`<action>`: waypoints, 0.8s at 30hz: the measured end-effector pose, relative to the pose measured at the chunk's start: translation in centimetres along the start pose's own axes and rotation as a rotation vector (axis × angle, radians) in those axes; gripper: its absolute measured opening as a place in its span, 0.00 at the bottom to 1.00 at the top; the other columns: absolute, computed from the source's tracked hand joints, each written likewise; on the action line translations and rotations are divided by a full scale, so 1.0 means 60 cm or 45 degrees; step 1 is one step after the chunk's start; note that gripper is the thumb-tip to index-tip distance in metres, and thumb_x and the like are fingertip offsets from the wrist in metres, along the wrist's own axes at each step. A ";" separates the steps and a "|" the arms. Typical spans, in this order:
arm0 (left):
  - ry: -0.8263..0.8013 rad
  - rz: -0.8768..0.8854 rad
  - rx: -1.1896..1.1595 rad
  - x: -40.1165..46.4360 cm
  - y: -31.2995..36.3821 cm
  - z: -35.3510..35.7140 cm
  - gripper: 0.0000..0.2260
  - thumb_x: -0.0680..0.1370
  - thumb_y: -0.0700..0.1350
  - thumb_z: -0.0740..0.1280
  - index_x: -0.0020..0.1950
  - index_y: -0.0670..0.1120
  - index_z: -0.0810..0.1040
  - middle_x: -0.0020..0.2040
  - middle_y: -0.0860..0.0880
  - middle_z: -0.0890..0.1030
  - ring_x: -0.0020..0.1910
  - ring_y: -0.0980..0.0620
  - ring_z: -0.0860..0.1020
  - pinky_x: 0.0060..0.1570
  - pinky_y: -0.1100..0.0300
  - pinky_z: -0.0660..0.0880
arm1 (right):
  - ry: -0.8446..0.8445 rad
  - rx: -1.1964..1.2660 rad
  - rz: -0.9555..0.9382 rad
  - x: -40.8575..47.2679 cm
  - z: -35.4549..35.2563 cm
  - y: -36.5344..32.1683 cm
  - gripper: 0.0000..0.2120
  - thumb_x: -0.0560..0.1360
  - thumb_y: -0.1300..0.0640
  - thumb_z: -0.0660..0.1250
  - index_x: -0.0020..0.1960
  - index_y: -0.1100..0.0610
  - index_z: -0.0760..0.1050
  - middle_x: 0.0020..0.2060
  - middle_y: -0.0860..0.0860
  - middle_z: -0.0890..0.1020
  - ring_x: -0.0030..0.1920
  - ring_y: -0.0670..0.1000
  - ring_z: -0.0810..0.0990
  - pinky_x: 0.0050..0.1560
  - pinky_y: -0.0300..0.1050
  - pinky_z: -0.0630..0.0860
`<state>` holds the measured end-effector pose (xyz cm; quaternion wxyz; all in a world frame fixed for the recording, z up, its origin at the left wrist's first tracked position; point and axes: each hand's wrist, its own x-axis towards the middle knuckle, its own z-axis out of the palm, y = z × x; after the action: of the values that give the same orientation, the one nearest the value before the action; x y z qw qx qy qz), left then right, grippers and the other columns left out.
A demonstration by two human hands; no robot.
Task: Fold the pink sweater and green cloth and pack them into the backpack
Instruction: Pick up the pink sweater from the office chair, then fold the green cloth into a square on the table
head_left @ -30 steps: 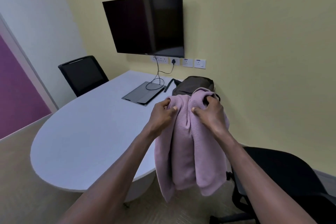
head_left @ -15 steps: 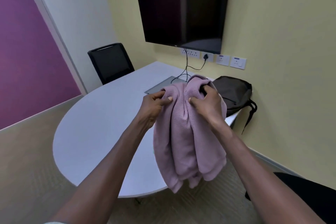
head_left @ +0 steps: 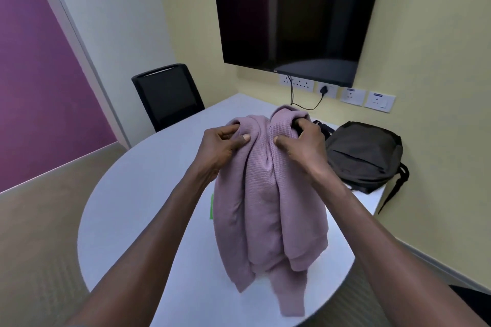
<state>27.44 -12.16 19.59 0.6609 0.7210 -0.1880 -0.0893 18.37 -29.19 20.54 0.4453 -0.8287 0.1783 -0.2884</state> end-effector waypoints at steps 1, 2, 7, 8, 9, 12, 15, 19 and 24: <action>0.009 0.015 0.016 0.013 -0.001 -0.018 0.20 0.74 0.40 0.75 0.66 0.42 0.79 0.63 0.57 0.79 0.56 0.62 0.79 0.58 0.65 0.76 | -0.008 0.005 0.008 0.011 0.019 -0.007 0.18 0.69 0.58 0.72 0.58 0.57 0.79 0.48 0.47 0.82 0.48 0.49 0.80 0.43 0.37 0.70; 0.016 0.033 0.029 0.025 -0.002 -0.036 0.20 0.74 0.39 0.74 0.66 0.42 0.78 0.61 0.59 0.78 0.56 0.63 0.78 0.57 0.67 0.75 | -0.023 0.015 0.019 0.022 0.038 -0.014 0.18 0.69 0.58 0.72 0.58 0.57 0.79 0.49 0.47 0.82 0.48 0.49 0.80 0.43 0.37 0.70; 0.127 0.104 0.170 0.086 -0.015 -0.123 0.21 0.76 0.39 0.73 0.68 0.40 0.76 0.67 0.51 0.77 0.62 0.59 0.75 0.64 0.62 0.73 | -0.229 -0.001 0.082 0.074 0.137 -0.044 0.21 0.70 0.58 0.68 0.63 0.55 0.74 0.53 0.51 0.81 0.53 0.54 0.79 0.54 0.53 0.78; 0.160 0.110 0.203 0.097 -0.018 -0.139 0.21 0.76 0.38 0.73 0.68 0.39 0.76 0.67 0.49 0.77 0.62 0.59 0.74 0.65 0.62 0.72 | -0.283 -0.010 0.086 0.082 0.156 -0.050 0.22 0.71 0.59 0.66 0.65 0.54 0.72 0.55 0.51 0.80 0.54 0.55 0.79 0.55 0.55 0.78; 0.193 0.119 0.234 0.108 -0.021 -0.154 0.20 0.76 0.38 0.73 0.68 0.38 0.76 0.67 0.48 0.77 0.62 0.59 0.73 0.64 0.64 0.71 | -0.331 -0.013 0.077 0.091 0.174 -0.055 0.24 0.72 0.60 0.65 0.68 0.54 0.71 0.57 0.52 0.79 0.55 0.56 0.78 0.56 0.56 0.78; 0.330 0.196 0.335 0.138 -0.022 -0.194 0.18 0.77 0.36 0.71 0.66 0.37 0.77 0.64 0.49 0.79 0.60 0.59 0.73 0.53 0.79 0.69 | -0.423 0.029 -0.011 0.113 0.227 -0.068 0.26 0.73 0.64 0.62 0.71 0.54 0.68 0.60 0.52 0.78 0.57 0.55 0.77 0.55 0.50 0.76; 0.479 0.281 0.396 0.174 -0.017 -0.232 0.14 0.76 0.34 0.70 0.62 0.36 0.80 0.56 0.53 0.78 0.57 0.57 0.76 0.46 0.83 0.67 | -0.439 0.138 -0.041 0.142 0.282 -0.081 0.27 0.74 0.66 0.61 0.72 0.53 0.67 0.63 0.50 0.77 0.59 0.52 0.77 0.53 0.46 0.75; 0.649 0.439 0.450 0.214 -0.023 -0.274 0.09 0.74 0.34 0.70 0.52 0.38 0.85 0.49 0.52 0.81 0.48 0.59 0.78 0.48 0.72 0.72 | -0.417 0.252 -0.037 0.185 0.357 -0.089 0.29 0.73 0.62 0.61 0.73 0.52 0.65 0.62 0.50 0.78 0.59 0.52 0.77 0.58 0.51 0.77; 0.403 0.342 0.707 0.240 -0.123 -0.283 0.11 0.74 0.41 0.68 0.53 0.38 0.83 0.49 0.46 0.83 0.49 0.50 0.80 0.50 0.64 0.76 | -0.593 -0.015 0.306 0.206 0.442 -0.024 0.18 0.73 0.59 0.61 0.62 0.61 0.71 0.47 0.54 0.77 0.48 0.57 0.76 0.40 0.46 0.74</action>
<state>48.10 -1.77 15.93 0.4663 0.8471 -0.1934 0.1659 44.82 -18.37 14.06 0.5006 -0.8482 0.1696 -0.0338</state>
